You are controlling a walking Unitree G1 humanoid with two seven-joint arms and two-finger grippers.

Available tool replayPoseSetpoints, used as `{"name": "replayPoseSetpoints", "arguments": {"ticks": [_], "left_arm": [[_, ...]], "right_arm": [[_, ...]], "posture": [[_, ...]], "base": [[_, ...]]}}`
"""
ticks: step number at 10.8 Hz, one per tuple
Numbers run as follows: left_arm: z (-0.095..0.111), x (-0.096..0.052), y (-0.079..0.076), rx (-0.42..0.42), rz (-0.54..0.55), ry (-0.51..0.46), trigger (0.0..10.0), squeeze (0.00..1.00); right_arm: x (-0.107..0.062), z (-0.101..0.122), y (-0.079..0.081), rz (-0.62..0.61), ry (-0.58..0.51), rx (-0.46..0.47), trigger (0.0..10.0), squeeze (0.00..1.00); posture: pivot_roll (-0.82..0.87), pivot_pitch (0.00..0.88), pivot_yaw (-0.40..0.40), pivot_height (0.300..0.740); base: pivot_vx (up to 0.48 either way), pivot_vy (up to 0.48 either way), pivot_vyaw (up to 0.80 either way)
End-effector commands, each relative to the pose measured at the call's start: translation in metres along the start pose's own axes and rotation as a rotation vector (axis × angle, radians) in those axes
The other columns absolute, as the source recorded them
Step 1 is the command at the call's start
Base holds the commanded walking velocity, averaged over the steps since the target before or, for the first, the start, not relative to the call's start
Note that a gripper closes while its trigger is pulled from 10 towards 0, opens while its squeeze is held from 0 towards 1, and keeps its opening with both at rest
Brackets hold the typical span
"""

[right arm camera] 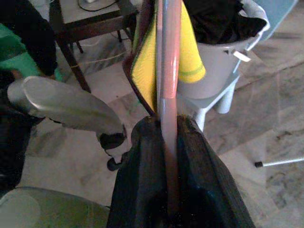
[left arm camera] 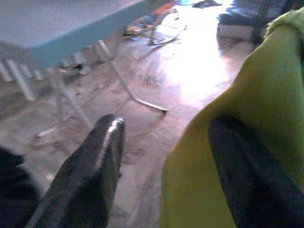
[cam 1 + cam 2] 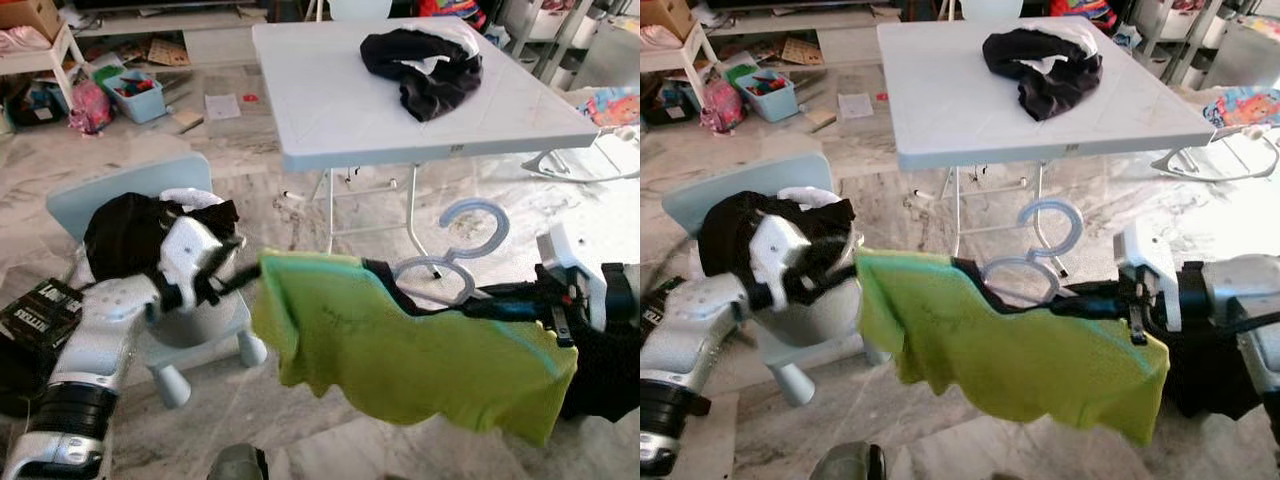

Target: Hang hanger

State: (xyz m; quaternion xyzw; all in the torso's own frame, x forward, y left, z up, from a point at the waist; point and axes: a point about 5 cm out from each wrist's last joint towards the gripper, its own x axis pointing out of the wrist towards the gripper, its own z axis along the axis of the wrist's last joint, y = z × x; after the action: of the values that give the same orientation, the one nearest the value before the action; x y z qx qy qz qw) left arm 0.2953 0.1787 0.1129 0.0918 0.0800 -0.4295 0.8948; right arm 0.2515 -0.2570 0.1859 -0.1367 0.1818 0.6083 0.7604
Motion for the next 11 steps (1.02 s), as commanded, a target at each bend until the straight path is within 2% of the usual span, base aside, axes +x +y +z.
{"name": "replayPoseSetpoints", "arguments": {"ticks": [1,3,4,5,6,7,8,9,10,11], "left_arm": [[0.004,0.009,-0.005,-0.014,-0.069,-0.003,10.0,0.0],[0.005,0.016,-0.014,-0.042,-0.123,-0.016,10.0,0.0],[0.007,0.013,-0.014,-0.019,-0.145,-0.001,10.0,0.0],[0.013,0.001,-0.002,0.016,-0.091,0.005,10.0,0.0],[0.012,-0.004,0.004,0.027,-0.063,0.016,10.0,0.0],[0.012,-0.012,0.018,0.067,0.035,0.025,10.0,0.0],[0.011,-0.014,0.02,0.065,0.049,0.033,10.0,1.0],[0.008,-0.015,0.021,0.051,0.058,0.051,10.0,1.0],[-0.001,-0.008,0.011,0.032,0.03,0.052,10.0,1.0],[-0.012,-0.001,-0.001,0.02,0.003,0.071,10.0,1.0]], "right_arm": [[-0.005,0.011,0.0,0.012,-0.015,-0.04,10.0,0.0],[-0.006,0.012,0.0,0.001,-0.006,-0.043,10.0,0.0],[-0.008,0.003,0.0,-0.017,0.056,-0.047,10.0,0.0],[-0.014,-0.019,-0.004,-0.066,0.227,-0.081,10.0,0.0],[-0.016,-0.023,-0.008,-0.1,0.256,-0.093,10.0,0.0],[-0.017,-0.027,-0.014,-0.135,0.316,-0.129,10.0,0.0],[-0.017,-0.027,-0.015,-0.142,0.325,-0.143,10.0,0.0],[-0.013,-0.025,-0.022,-0.175,0.295,-0.179,10.0,0.0],[-0.002,-0.015,-0.03,-0.236,0.185,-0.207,10.0,0.0],[0.003,-0.007,-0.03,-0.241,0.07,-0.167,10.0,0.0]], "posture": [[-0.12,0.0,-0.031,0.74],[-0.12,0.0,-0.03,0.74],[-0.12,0.0,-0.028,0.74],[-0.11,0.0,-0.028,0.74],[-0.11,0.0,-0.029,0.74],[-0.11,0.0,-0.029,0.74],[-0.1,0.0,-0.03,0.74],[-0.1,0.0,-0.029,0.74],[-0.1,0.0,-0.029,0.74],[-0.1,0.0,-0.029,0.74]], "base": [[0.0,0.0,0.0],[0.0,0.0,0.0],[0.0,0.0,0.0],[0.0,0.0,0.0],[0.0,0.0,0.0],[0.0,0.0,0.0],[0.0,0.0,0.0],[0.0,0.0,0.0],[0.0,0.0,0.0],[0.0,0.0,0.0]]}}
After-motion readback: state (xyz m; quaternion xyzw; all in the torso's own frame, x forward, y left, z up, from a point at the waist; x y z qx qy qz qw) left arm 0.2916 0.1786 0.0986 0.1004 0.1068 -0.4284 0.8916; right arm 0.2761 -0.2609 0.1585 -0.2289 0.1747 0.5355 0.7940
